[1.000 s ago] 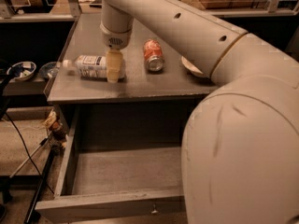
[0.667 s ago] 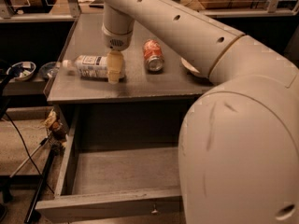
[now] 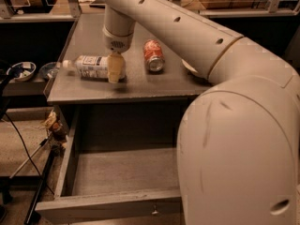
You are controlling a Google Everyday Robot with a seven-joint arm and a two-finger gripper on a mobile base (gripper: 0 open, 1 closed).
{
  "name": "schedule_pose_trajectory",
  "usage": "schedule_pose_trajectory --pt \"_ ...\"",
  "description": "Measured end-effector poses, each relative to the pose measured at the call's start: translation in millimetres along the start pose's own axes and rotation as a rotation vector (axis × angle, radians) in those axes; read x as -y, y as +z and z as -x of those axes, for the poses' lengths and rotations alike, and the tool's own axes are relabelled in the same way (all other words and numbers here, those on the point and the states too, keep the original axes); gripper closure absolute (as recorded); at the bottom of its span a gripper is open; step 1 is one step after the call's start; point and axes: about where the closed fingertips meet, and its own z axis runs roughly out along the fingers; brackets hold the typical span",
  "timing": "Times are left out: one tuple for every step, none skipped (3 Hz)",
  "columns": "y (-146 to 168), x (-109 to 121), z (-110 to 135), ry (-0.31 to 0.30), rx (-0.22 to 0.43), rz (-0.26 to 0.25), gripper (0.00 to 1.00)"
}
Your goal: Place blue plastic bottle into top drawer
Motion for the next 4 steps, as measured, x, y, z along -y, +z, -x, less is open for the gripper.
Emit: schedule_pose_trajectory --pt "0.1 0.0 0.0 0.000 0.000 0.000 0.42" --pt "0.1 0.0 0.0 0.000 0.000 0.000 0.73" --pt "0.1 0.0 0.0 0.000 0.000 0.000 0.96" --pt "0.2 0.0 0.0 0.000 0.000 0.000 1.00"
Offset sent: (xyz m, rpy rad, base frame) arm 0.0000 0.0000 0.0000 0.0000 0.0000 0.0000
